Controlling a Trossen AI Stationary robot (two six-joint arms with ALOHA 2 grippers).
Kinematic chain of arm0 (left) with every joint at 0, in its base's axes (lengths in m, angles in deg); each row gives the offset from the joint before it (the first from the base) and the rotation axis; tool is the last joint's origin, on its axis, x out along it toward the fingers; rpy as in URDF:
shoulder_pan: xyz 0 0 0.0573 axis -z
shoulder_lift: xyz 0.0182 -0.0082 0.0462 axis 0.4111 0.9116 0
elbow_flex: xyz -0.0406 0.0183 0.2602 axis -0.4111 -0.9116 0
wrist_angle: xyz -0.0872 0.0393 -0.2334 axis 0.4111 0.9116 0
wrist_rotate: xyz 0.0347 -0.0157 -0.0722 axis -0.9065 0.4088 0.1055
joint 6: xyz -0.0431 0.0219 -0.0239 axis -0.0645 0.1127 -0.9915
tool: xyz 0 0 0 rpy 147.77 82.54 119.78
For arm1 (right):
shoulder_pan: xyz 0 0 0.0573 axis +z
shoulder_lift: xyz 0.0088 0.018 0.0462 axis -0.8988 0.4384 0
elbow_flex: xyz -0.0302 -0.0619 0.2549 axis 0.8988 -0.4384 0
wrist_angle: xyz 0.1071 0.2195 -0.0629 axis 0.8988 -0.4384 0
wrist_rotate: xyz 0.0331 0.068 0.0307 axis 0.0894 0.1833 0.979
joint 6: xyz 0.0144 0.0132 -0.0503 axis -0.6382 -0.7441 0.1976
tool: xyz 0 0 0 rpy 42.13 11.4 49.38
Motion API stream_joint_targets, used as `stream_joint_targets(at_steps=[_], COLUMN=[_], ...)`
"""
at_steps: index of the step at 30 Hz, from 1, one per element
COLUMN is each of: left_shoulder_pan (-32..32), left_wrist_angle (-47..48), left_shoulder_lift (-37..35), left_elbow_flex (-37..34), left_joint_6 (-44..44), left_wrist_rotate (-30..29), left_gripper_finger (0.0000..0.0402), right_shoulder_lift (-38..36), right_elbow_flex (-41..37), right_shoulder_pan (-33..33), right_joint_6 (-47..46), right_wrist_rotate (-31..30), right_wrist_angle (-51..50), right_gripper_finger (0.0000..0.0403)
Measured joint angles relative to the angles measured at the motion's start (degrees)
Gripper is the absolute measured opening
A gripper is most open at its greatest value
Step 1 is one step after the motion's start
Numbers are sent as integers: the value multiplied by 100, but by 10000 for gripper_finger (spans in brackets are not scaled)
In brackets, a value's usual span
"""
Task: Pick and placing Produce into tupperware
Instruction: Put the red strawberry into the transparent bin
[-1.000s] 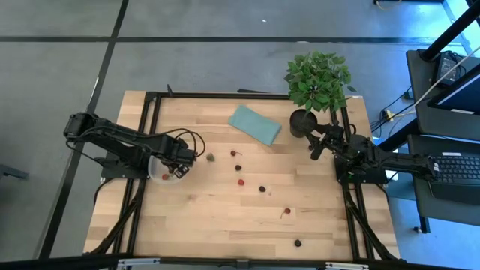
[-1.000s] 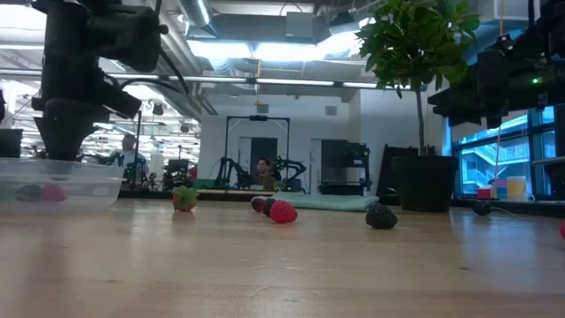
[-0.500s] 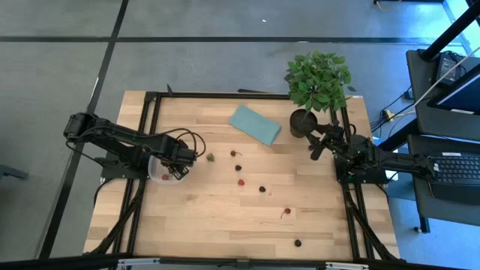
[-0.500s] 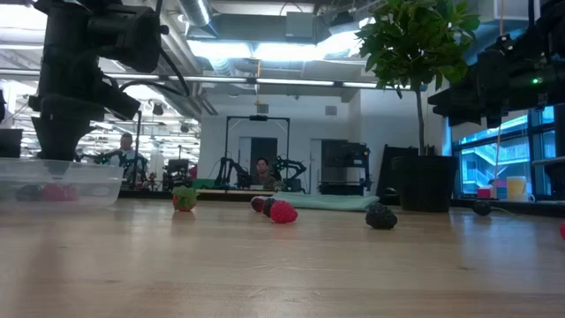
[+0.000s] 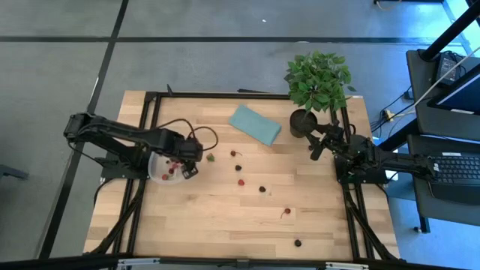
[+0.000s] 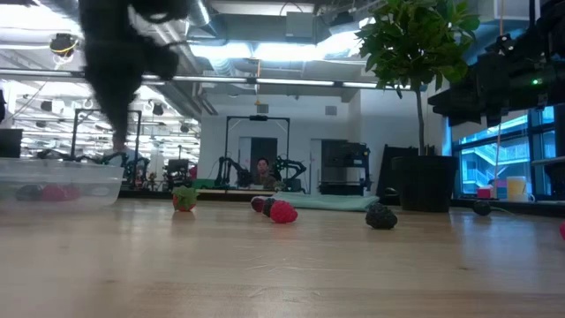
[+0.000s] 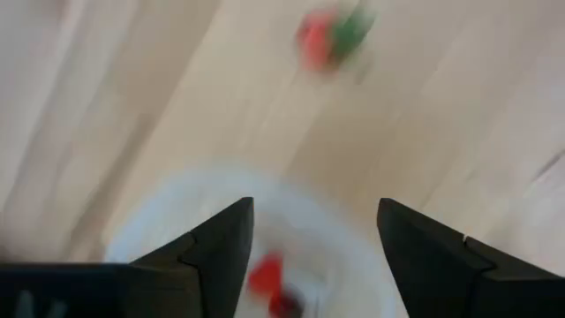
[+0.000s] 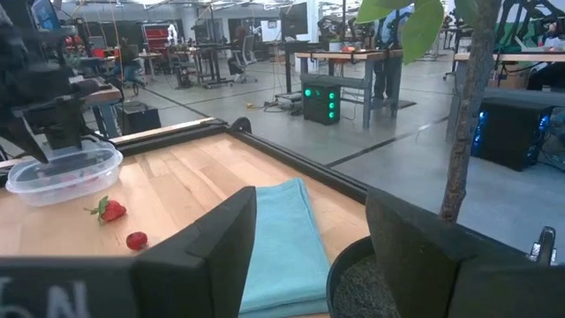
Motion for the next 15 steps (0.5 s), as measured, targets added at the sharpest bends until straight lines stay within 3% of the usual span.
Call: stream_joint_targets(at_steps=[5, 9, 15], left_shoulder_pan=[-251, -551, -1136], left_wrist_angle=[-1348, -1763, -2068], left_shoulder_lift=[61, 301, 795], left_elbow_flex=[39, 39, 35], left_joint_6=[1367, 1974, 1290], left_wrist_rotate=[-93, -93, -8], left_gripper_finger=[233, 233, 233], right_shoulder_lift=[0, 0, 0], right_elbow_flex=[0, 0, 0], right_shoulder_pan=[1, 0, 0], right_joint_6=[-13, -15, -12], right_wrist_rotate=[0, 0, 0], right_wrist_angle=[1, 0, 0], right_gripper_finger=[217, 217, 217])
